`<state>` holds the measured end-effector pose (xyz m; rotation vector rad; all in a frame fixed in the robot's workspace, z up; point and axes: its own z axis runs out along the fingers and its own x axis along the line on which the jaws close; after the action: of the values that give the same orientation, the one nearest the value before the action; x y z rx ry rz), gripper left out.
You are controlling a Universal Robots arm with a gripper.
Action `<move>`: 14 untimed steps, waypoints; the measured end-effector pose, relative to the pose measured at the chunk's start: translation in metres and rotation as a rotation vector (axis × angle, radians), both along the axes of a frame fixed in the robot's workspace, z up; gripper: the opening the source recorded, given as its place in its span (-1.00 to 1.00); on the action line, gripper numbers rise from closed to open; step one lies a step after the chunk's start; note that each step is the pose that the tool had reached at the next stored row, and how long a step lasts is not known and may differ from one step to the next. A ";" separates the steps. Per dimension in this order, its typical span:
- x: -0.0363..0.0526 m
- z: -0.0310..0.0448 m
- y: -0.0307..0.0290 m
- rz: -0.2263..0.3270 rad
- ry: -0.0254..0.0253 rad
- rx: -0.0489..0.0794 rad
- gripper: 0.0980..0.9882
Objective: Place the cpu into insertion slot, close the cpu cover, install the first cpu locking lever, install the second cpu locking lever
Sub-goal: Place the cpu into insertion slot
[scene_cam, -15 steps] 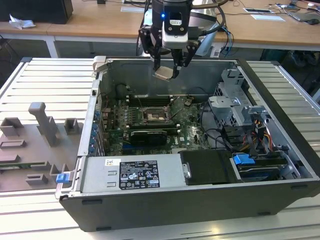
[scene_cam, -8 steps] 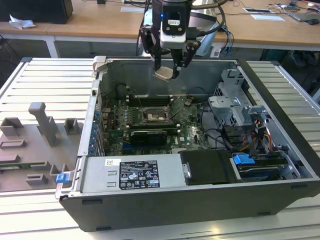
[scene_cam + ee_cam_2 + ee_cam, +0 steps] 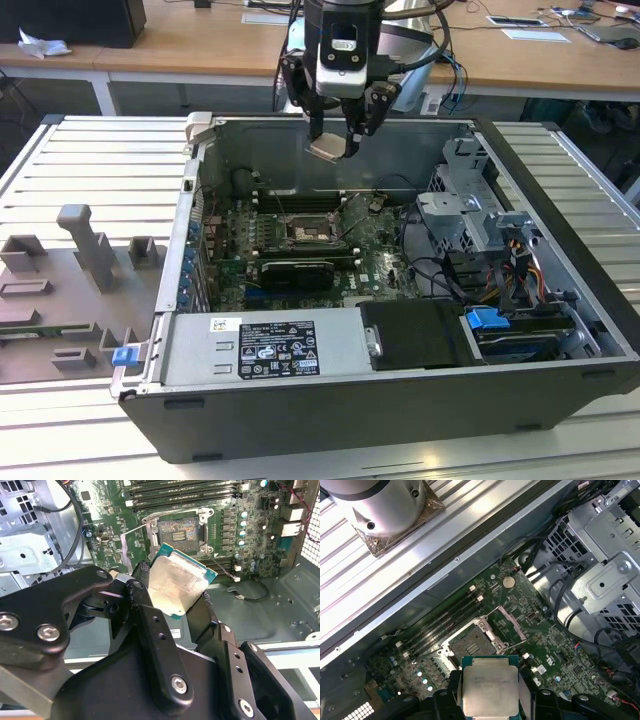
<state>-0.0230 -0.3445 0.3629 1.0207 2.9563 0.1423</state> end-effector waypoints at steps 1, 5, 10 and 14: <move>0.0000 0.0000 0.0000 -0.004 0.0000 0.000 0.00; 0.0000 -0.0002 0.0000 -0.029 0.0000 0.000 0.00; 0.0000 -0.0010 0.0000 -0.082 0.0000 0.000 0.00; -0.0002 -0.0018 0.0000 -0.127 0.0000 0.000 0.00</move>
<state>-0.0231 -0.3445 0.3611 1.2039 2.8803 0.1405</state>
